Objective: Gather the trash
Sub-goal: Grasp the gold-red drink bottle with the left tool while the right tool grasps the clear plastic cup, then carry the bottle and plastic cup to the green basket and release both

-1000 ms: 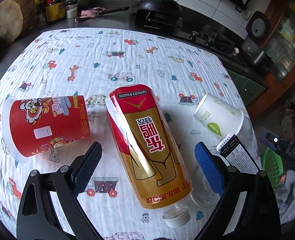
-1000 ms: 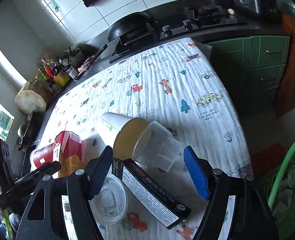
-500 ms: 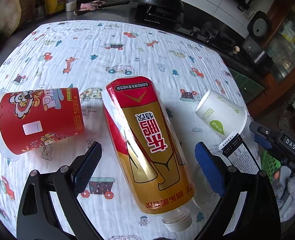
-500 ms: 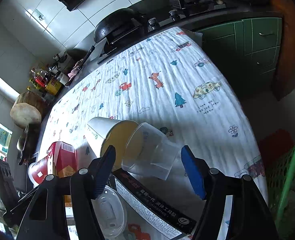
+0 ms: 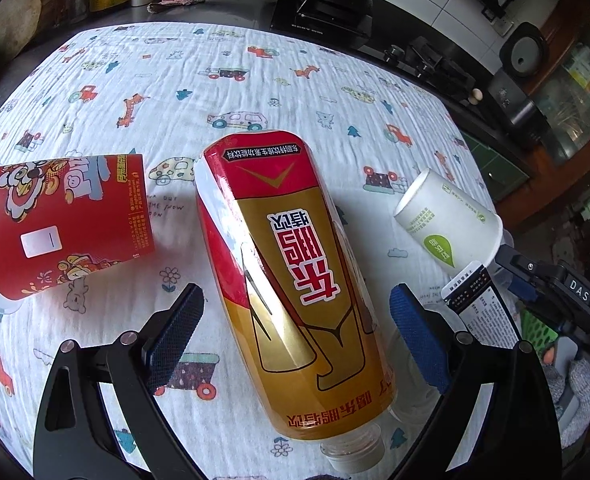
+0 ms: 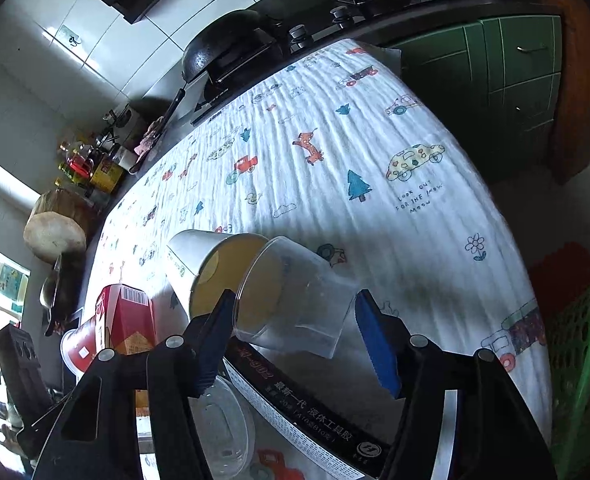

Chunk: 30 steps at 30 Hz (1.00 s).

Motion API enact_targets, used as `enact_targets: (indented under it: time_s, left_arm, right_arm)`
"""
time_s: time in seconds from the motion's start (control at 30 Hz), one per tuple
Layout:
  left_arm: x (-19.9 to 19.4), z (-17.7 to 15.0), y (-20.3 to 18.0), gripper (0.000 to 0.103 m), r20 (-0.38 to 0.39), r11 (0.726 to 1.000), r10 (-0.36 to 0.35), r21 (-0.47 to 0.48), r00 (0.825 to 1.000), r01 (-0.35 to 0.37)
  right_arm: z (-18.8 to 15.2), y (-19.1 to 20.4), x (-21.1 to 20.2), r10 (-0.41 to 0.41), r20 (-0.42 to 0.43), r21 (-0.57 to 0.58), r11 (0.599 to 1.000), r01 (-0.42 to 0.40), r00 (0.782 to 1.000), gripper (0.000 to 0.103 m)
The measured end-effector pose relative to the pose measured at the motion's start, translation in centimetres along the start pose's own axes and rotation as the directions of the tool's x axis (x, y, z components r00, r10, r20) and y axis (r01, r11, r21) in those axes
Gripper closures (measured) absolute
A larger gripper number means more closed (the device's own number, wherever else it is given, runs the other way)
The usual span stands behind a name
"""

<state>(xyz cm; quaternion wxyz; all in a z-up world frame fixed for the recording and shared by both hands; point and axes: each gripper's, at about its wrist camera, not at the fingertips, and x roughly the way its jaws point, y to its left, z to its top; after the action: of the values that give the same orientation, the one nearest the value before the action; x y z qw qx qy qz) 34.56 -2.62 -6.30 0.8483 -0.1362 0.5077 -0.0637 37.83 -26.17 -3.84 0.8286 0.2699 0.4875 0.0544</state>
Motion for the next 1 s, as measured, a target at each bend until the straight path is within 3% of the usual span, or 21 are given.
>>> enact_targets:
  time_s: [0.17,0.3,1.0]
  left_arm:
    - [0.2,-0.1,0.2,0.012,-0.007,1.0,-0.017,-0.006,1.0,0.017]
    - [0.6,-0.2,0.2,0.023,-0.02,1.0,-0.025,-0.003,0.999,0.025]
    - [-2.1,-1.1,-1.3,0.025,0.007,0.997,-0.053,0.064,0.999,0.052]
  right_arm:
    - [-0.3,-0.2,-0.2,0.015,0.004,-0.004,1.0,-0.015,1.0,0.044]
    - [-0.5,-0.3,-0.6,0.023,0.009,-0.007,1.0,-0.023,1.0,0.044]
    - [-2.2,-2.0,-5.9,0.067,0.058,-0.015,0.998,-0.067,0.996,0.045]
